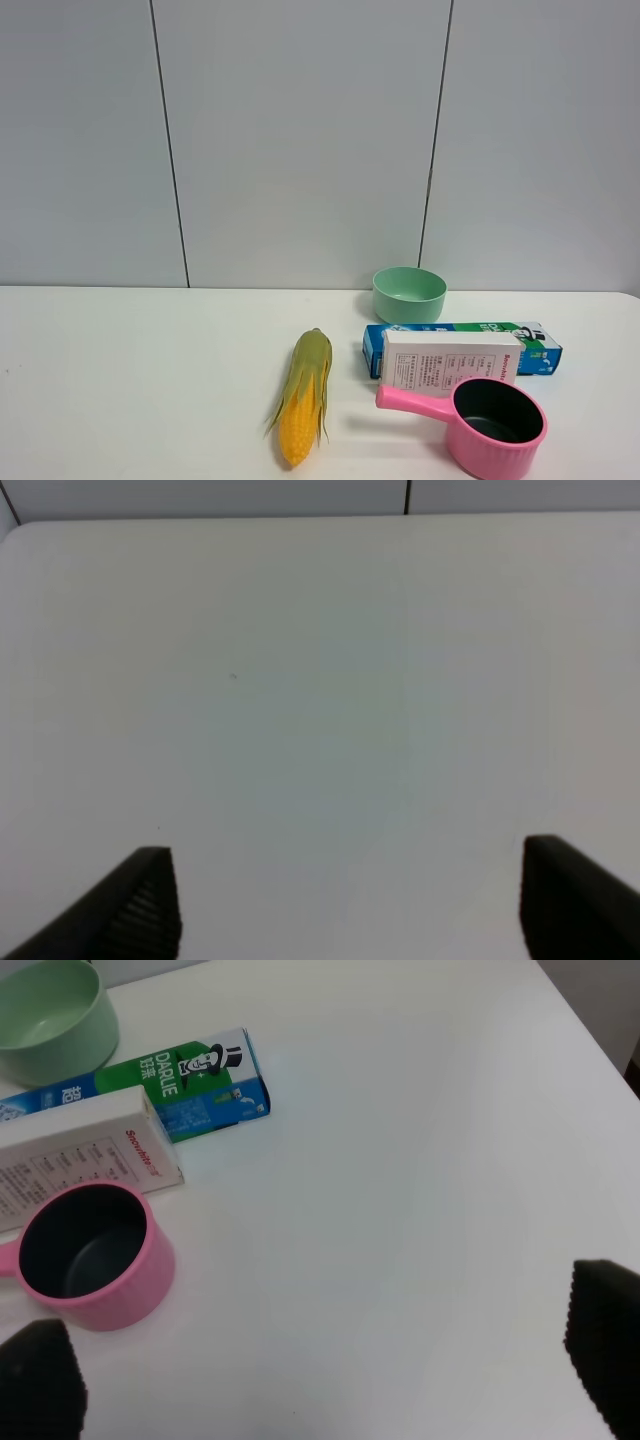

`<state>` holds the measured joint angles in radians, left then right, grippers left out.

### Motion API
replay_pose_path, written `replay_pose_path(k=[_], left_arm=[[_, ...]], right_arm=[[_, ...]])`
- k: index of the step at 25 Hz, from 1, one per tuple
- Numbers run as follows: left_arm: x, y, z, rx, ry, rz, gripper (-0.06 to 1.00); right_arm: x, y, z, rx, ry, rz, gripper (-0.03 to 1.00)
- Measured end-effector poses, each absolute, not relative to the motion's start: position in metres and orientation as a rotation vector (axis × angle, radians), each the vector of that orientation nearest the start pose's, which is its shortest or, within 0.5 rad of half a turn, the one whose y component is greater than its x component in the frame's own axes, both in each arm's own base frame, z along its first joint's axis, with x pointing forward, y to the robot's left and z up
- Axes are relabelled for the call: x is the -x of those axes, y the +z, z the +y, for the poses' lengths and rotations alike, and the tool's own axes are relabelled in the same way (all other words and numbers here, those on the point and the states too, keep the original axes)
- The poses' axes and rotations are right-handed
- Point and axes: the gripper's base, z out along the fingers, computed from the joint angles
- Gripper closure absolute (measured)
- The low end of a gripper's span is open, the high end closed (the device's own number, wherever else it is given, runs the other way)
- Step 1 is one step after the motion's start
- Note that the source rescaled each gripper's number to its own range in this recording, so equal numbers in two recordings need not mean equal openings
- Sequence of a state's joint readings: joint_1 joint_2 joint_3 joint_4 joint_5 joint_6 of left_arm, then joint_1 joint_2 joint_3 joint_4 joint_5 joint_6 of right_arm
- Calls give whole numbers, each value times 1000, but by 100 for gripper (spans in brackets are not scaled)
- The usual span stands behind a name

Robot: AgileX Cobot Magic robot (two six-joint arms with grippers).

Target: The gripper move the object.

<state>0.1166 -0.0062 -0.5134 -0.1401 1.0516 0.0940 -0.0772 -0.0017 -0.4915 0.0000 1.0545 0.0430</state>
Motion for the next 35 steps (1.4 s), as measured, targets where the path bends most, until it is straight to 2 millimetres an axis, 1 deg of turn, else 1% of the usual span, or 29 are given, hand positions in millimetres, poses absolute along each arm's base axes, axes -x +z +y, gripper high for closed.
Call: replay_pose_path(k=[35], left_arm=[[6,282,-12,19,-33,2008,35]], right_arm=[[4,275,0,-123,-21,2041,-3]])
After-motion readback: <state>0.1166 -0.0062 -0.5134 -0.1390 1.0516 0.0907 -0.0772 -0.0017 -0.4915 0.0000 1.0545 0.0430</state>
